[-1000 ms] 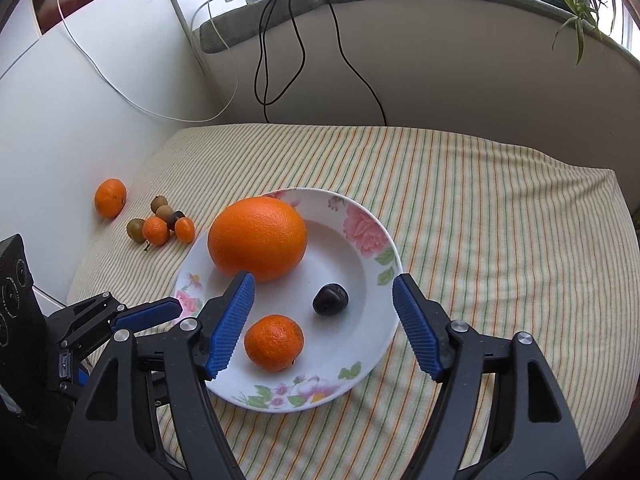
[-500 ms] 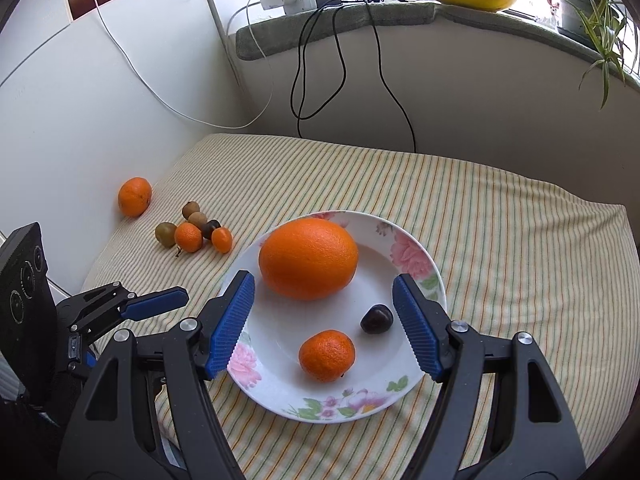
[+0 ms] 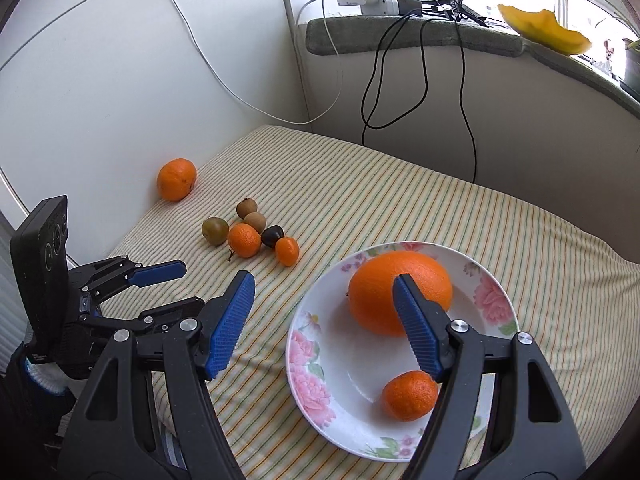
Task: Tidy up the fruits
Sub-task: 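Move the left gripper to the green plum while the right approaches a tangerine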
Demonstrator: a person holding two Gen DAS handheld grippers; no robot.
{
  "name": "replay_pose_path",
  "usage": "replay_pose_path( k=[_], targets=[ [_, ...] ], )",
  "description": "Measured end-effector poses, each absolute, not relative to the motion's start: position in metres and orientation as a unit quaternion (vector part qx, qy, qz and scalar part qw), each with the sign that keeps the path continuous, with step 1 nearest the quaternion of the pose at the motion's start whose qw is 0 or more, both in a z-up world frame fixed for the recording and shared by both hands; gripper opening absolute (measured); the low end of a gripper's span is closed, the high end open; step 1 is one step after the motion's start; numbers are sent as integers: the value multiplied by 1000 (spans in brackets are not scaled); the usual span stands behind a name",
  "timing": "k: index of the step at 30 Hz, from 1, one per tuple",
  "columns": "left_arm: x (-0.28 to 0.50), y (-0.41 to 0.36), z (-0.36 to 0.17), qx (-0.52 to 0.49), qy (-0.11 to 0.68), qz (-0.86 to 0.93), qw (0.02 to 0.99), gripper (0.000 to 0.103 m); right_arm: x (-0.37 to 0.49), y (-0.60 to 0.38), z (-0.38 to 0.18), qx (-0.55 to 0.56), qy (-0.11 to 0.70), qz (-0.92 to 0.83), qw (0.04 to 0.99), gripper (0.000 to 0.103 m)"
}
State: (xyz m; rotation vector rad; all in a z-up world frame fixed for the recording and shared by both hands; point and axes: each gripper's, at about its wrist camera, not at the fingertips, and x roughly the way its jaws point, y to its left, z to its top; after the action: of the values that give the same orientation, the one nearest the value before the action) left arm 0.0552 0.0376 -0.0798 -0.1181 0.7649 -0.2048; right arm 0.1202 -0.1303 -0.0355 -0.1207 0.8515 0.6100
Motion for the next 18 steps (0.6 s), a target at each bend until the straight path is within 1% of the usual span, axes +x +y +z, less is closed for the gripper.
replay_pose_path(
  k=[4,6,8,10,15,18],
  targets=[
    [57,55,-82,-61,370,-82,923,52,119,-107,-36,-77,401,311,858,74],
    [59,64,-84,-62,371,-74,924,52,120,-95,-37,-86,402,321,853,72],
    [61,71,-85,-64,372,-68,924,52,121,-83,-38,-95,406,329,848,64],
    [65,77,-87,-66,373,-63,923,52,123,-70,-40,-102,411,337,841,59],
    [76,90,-93,-70,377,-59,922,49,128,-40,-50,-123,425,357,823,54],
    [83,95,-97,-69,382,-57,920,45,132,-22,-58,-135,434,363,814,50]
  ],
)
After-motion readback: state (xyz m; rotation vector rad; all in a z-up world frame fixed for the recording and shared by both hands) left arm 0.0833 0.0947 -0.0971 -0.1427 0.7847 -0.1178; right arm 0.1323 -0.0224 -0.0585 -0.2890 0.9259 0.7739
